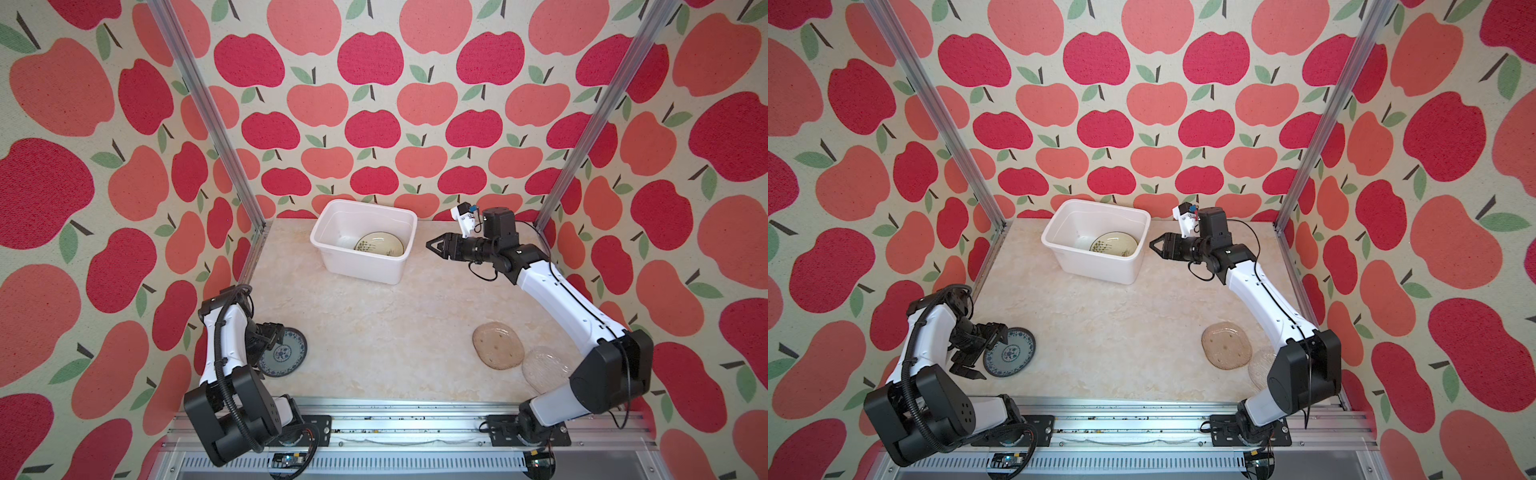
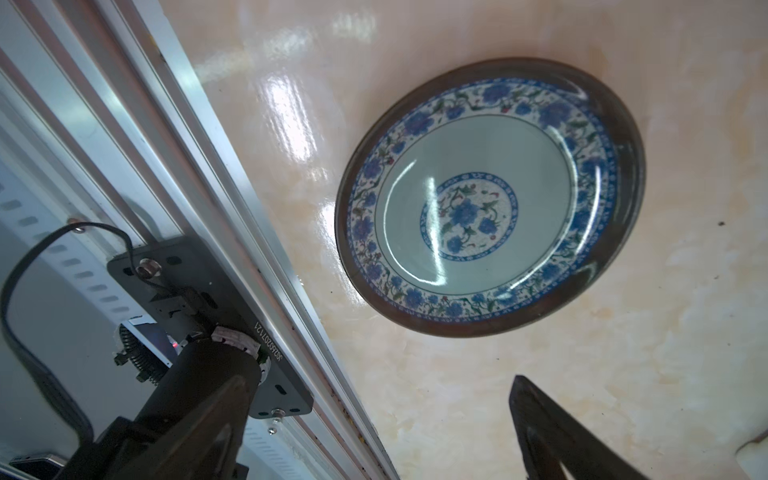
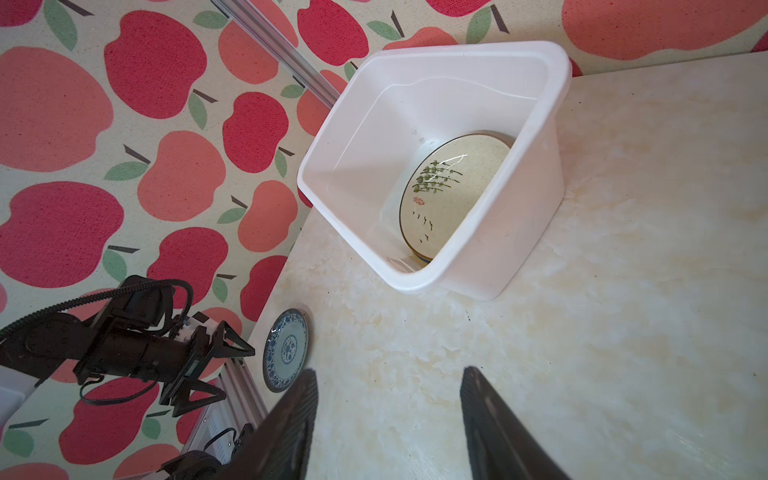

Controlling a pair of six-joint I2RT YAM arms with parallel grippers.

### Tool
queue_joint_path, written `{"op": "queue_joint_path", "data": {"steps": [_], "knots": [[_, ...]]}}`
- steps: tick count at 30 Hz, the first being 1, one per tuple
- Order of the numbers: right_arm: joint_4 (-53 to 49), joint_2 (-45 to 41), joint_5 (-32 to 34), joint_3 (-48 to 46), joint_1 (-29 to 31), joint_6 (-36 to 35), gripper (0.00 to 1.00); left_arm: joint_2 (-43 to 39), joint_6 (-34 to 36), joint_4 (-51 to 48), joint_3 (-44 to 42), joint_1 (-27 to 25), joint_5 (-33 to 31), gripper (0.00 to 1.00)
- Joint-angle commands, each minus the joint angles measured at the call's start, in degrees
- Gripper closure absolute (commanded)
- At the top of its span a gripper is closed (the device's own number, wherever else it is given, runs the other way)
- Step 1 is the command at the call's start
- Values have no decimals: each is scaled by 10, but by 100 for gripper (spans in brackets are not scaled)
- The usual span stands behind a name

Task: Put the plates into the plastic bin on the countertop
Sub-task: 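Open the left gripper, withdraw it and reach down to the blue floral plate, then grip the blue floral plate rim with the left gripper and lift it upright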

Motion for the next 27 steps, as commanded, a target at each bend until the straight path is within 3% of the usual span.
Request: {"op": "queue_joint_path", "data": {"steps": [1, 7, 15, 20, 27], "knots": [[-25, 17, -10, 35, -8, 26, 42, -15, -59, 66, -48, -7, -28, 0], [-65, 42, -27, 73, -12, 42, 42, -17, -82, 155, -115, -16, -34, 1], [-128, 75, -22, 146, -17, 29, 42, 1, -45, 235, -154, -1, -40, 5], [-128, 73, -29, 151, -24, 39, 42, 37, 4, 333, -159, 4, 1, 17], [-143, 57, -23, 139, -36, 35, 42, 86, 68, 391, -156, 9, 44, 34]]}}
